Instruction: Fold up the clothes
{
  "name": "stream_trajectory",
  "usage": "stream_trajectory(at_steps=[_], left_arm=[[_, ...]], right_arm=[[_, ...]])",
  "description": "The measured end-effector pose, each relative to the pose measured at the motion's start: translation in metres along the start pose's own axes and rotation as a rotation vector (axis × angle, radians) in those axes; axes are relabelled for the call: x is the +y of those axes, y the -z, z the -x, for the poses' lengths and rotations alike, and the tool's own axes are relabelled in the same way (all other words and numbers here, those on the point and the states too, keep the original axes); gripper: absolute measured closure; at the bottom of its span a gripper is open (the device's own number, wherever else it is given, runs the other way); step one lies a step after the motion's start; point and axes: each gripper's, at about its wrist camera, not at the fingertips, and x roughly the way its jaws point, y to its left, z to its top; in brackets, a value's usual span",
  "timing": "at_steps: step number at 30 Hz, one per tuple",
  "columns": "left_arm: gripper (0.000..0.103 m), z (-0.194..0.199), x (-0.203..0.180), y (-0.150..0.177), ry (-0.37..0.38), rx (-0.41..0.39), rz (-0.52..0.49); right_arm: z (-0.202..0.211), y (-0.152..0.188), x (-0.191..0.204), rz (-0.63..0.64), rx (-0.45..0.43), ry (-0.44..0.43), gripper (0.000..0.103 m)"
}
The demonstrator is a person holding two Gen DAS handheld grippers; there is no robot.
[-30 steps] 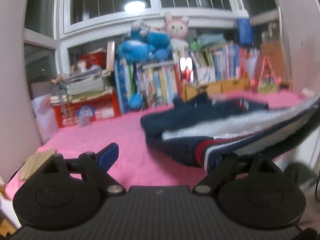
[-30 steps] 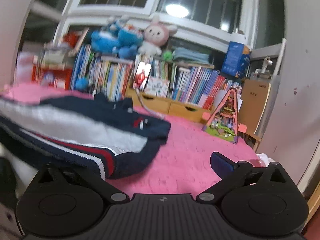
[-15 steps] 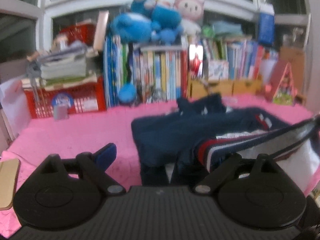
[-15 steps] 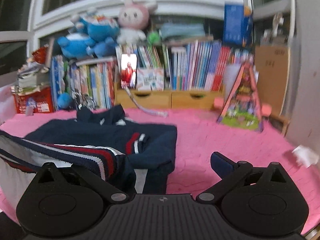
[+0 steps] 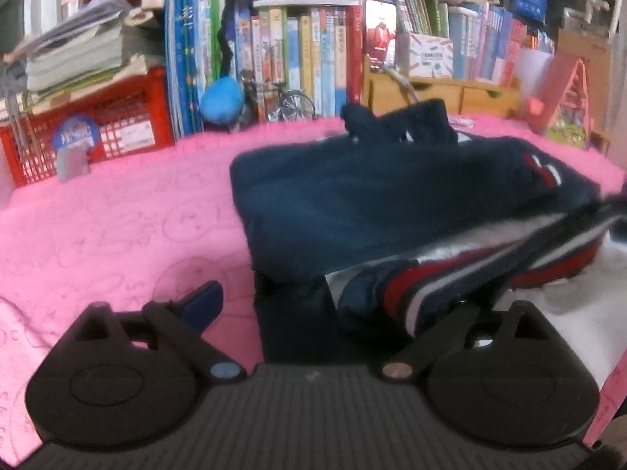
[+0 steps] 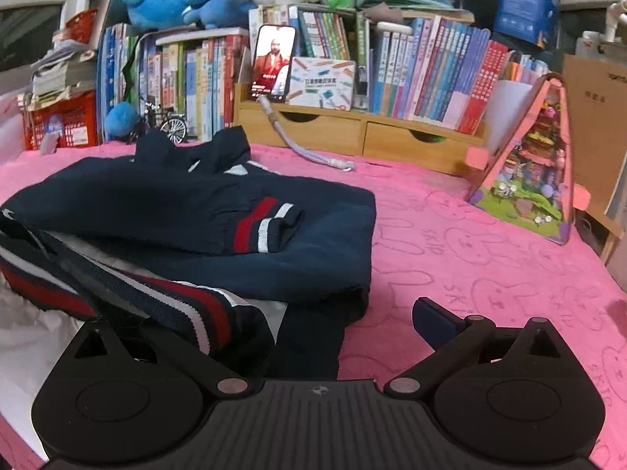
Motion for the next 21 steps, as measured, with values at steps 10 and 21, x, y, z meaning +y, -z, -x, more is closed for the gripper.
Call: stream_trajectory(at_steps=[10, 21], left_arm=[[0.005, -0.008, 0.01, 0.002, 0.067, 0.023, 0.086], [0.0, -0.022, 0.005, 0.013, 0.046, 0.018, 0.089]], right_arm=[[-0.001, -0.004, -0.039, -0.26, -0.005, -0.359, 0.0], [0.01, -0.006, -0.071, -0.507, -0.079, -0.589, 0.0]])
